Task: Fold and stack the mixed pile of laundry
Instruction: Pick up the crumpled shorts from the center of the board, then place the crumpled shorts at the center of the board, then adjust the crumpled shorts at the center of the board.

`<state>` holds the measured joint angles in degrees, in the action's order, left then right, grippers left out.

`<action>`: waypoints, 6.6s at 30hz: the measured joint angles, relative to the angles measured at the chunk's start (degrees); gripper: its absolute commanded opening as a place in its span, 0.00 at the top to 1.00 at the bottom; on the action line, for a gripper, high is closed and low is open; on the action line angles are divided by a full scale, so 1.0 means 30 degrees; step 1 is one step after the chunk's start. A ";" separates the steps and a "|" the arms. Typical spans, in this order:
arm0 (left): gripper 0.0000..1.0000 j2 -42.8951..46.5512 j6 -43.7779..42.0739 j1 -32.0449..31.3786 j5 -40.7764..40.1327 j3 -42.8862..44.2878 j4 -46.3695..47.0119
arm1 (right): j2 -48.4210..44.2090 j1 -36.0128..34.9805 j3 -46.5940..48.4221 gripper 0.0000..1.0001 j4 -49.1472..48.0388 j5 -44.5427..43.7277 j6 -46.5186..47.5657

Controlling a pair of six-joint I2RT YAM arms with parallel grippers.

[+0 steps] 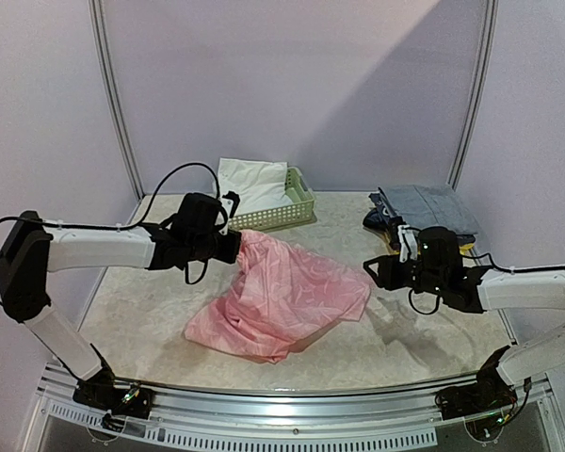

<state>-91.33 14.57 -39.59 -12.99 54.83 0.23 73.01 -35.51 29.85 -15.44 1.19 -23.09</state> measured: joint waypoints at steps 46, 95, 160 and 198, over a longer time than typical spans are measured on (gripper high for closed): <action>0.18 -0.6732 -0.3650 -1.0899 -0.0379 0.7577 -0.5734 | -1.0739 0.0000 -0.0474 0.45 0.6856 -0.6142 -0.1399; 1.00 -0.0204 -0.0124 -0.4233 0.2907 -0.3351 -0.2382 | 1.6378 -0.3242 1.8302 0.27 1.2772 0.2965 0.4794; 1.00 -0.0707 0.0554 -0.4714 0.2324 -0.7278 0.4218 | 1.8207 -0.4889 2.1784 0.90 1.2735 -0.2688 0.2484; 1.00 -0.0743 0.0597 -0.4794 0.2361 -0.7548 0.4830 | 1.4243 -0.2149 1.7996 0.53 1.4484 -0.7235 0.3861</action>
<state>-93.56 16.36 -53.98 -5.91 32.18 14.72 115.74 -41.95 83.83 28.01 -20.51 -11.51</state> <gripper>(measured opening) 0.008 0.435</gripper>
